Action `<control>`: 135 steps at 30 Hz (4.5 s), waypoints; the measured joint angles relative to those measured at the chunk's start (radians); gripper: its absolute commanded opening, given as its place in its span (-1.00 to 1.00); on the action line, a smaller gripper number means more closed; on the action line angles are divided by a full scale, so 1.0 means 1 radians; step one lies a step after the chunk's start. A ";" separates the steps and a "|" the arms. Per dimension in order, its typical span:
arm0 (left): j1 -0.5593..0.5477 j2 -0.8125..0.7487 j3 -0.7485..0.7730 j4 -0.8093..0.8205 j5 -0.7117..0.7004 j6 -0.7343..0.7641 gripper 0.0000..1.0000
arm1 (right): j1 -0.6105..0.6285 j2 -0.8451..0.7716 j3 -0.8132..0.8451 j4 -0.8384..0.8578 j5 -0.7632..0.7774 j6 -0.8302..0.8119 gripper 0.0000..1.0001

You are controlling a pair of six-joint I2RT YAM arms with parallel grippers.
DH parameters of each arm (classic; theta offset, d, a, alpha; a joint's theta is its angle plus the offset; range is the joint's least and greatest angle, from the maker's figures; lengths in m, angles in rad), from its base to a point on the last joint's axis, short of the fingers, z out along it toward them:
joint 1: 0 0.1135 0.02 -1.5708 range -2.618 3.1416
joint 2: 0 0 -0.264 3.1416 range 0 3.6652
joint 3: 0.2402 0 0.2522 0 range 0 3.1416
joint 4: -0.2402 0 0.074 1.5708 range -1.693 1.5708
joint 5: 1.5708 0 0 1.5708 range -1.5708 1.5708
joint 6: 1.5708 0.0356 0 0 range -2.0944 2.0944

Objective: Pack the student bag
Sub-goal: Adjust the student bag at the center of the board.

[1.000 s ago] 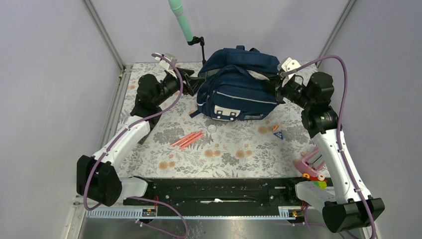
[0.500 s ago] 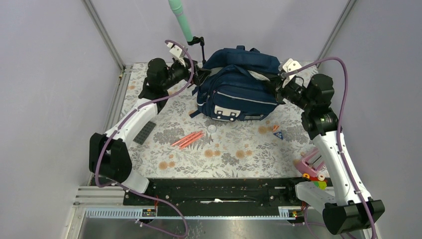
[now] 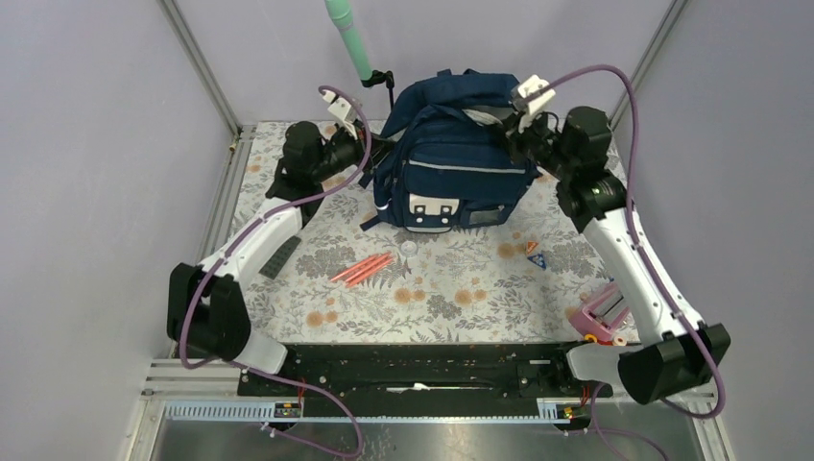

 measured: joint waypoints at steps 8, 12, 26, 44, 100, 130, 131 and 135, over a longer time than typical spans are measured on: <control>-0.023 -0.221 -0.182 -0.006 -0.167 -0.017 -1.00 | 0.121 0.181 0.106 0.116 0.210 -0.019 -0.35; -0.035 -0.266 -0.196 -0.035 -0.222 -0.026 -1.00 | 0.135 0.262 0.177 0.142 0.274 0.003 0.24; -0.056 -0.396 -0.198 -0.256 -0.323 -0.105 -1.00 | 0.138 -0.034 0.047 0.137 0.385 0.339 0.99; -0.062 -0.424 -0.207 -0.307 -0.382 -0.308 -1.00 | 0.216 -0.273 -0.216 -0.108 0.435 0.763 1.00; 0.023 -0.400 -0.229 -0.324 -0.292 -0.304 -1.00 | 0.026 0.156 -0.982 0.984 0.277 1.115 0.03; 0.029 -0.393 -0.232 -0.322 -0.263 -0.304 -1.00 | 0.041 0.379 -0.981 1.189 0.298 1.618 0.11; 0.029 -0.393 -0.231 -0.321 -0.263 -0.304 -1.00 | 0.044 0.379 -0.981 1.191 0.298 1.621 0.12; 0.031 -0.393 -0.231 -0.322 -0.262 -0.304 -1.00 | 0.052 0.371 -1.005 1.209 0.298 1.625 0.13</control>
